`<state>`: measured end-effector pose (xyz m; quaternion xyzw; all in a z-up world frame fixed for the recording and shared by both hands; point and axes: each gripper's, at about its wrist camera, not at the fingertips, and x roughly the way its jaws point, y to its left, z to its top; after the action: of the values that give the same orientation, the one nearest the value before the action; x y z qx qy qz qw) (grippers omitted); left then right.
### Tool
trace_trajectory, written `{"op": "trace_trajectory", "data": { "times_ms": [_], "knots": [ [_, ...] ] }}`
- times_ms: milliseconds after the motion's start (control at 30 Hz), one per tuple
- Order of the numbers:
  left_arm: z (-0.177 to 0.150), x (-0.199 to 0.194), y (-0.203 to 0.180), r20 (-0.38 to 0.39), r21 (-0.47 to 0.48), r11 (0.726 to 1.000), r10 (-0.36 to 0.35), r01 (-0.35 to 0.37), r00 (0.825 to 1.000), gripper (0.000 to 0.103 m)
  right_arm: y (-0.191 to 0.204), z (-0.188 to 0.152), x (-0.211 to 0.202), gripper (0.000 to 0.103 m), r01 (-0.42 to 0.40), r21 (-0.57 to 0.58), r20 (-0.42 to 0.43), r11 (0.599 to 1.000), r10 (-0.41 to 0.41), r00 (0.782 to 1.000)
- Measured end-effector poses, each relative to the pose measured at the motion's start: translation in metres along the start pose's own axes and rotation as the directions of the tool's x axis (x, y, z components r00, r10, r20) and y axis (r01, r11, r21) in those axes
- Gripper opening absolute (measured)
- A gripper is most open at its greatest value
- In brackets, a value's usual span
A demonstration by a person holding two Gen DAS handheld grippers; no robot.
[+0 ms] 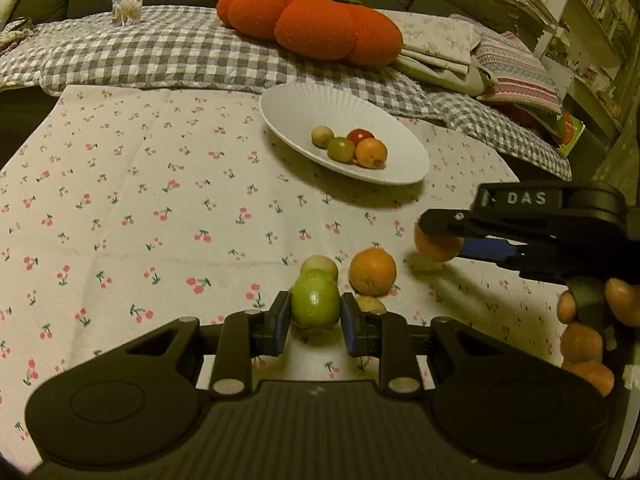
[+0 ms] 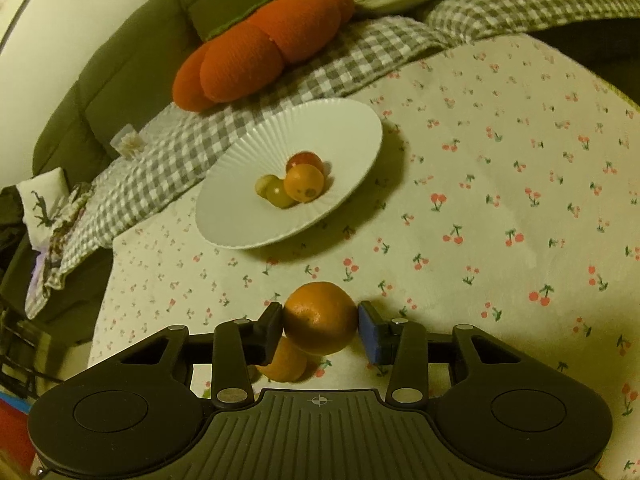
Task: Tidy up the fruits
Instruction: 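Carry the lime and orange toward the white bowl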
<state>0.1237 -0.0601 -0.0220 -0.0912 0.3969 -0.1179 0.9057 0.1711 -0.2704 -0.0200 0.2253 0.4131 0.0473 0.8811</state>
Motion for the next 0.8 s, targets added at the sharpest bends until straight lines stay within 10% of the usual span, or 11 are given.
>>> {"op": "trace_trajectory", "data": {
  "times_ms": [800],
  "knots": [
    [0.061, 0.014, -0.009, 0.115, 0.069, 0.993, 0.083, -0.091, 0.99, 0.025, -0.005, 0.029, -0.016, 0.04, 0.005, -0.056, 0.11, 0.998, 0.002, 0.994]
  ]
}}
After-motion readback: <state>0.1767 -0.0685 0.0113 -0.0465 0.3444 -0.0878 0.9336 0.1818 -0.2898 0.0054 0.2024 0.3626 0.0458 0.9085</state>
